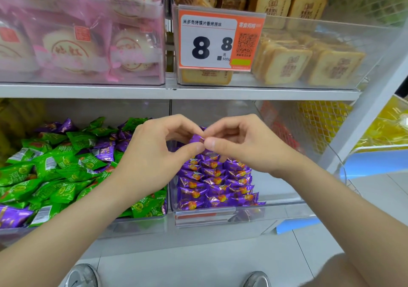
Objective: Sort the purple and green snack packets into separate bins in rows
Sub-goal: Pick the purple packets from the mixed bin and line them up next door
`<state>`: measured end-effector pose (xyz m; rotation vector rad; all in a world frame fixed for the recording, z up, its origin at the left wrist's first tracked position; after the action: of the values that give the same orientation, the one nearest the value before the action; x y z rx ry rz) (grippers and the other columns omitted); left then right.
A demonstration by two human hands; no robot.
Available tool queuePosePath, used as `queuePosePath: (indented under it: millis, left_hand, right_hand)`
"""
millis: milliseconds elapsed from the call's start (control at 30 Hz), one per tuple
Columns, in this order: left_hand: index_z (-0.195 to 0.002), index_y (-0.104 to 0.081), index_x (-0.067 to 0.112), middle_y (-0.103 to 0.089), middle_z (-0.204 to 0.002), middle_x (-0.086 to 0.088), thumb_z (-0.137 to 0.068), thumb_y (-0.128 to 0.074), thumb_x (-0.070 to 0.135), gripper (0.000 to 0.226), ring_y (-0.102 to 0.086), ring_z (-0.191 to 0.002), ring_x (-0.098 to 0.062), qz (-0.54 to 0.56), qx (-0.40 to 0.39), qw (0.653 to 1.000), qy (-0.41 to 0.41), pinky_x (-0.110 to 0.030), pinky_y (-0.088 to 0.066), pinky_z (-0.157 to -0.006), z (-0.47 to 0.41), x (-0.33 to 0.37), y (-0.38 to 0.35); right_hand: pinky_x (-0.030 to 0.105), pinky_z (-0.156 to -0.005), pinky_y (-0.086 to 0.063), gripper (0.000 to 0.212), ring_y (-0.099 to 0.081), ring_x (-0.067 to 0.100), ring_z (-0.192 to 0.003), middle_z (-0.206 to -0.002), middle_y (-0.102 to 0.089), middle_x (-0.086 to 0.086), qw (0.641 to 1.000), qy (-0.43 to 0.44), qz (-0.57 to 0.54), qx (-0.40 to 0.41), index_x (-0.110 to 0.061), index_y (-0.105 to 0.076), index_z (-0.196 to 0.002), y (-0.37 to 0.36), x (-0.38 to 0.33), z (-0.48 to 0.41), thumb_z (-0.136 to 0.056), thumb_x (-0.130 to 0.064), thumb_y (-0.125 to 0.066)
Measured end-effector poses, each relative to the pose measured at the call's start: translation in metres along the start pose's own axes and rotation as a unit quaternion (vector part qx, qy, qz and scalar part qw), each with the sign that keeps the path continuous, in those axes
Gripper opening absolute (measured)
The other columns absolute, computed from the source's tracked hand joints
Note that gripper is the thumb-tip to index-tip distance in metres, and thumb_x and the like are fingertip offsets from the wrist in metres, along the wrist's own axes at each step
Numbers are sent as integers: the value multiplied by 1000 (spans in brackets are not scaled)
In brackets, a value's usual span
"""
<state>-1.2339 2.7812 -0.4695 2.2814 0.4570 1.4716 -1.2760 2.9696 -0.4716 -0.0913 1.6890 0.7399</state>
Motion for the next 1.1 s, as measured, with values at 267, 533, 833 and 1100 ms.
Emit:
queuePosePath:
  millis: [267,533,833,1100]
  left_hand:
    - [-101,-80,32,-75,-107,22,-84,-87,23,21,-68,-111,-7,-100,-36,988,-107,-38,-53,-95,6,6,-6]
    - [-94,-70,42,-66,-101,28,-93,-62,41,8,-56,-110,-3,-207,-69,972,-91,-45,-38,-103,9,-10,-20]
    - [-91,-69,40,-65,-94,26,-93,-60,41,10,-55,-103,-3,-228,-72,967,-87,-36,-31,-104,9,-12,-22]
    - [-90,-68,40,-65,-90,25,-93,-59,41,10,-55,-101,0,-234,-74,965,-88,-32,-27,-108,9,-13,-22]
  right_hand:
    - [31,-73,-50,23,-67,15,-81,-98,-79,7,991,-90,-23,-94,-14,-77,-121,15,20,4,-99,-20,-71]
    - [18,-72,-48,19,-67,-1,-73,-81,-72,-16,914,-107,337,201,-28,-81,-95,101,71,2,-78,-21,-82]
    - [23,-75,-52,11,-70,15,-84,-95,-78,-3,900,-115,399,133,-21,-82,-94,98,117,-7,-83,-23,-85]
    - [42,-79,-61,17,-70,28,-89,-98,-77,3,884,-95,439,132,-23,-83,-91,85,129,-18,-79,-12,-78]
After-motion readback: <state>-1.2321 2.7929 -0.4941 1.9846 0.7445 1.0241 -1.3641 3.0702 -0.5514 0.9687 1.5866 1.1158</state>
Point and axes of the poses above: each hand's wrist, its own z-axis away from the middle knuckle, its own y-axis out of the back of the hand, x = y × z, the point moved 5 cm from there along -z, towards the middle knuckle
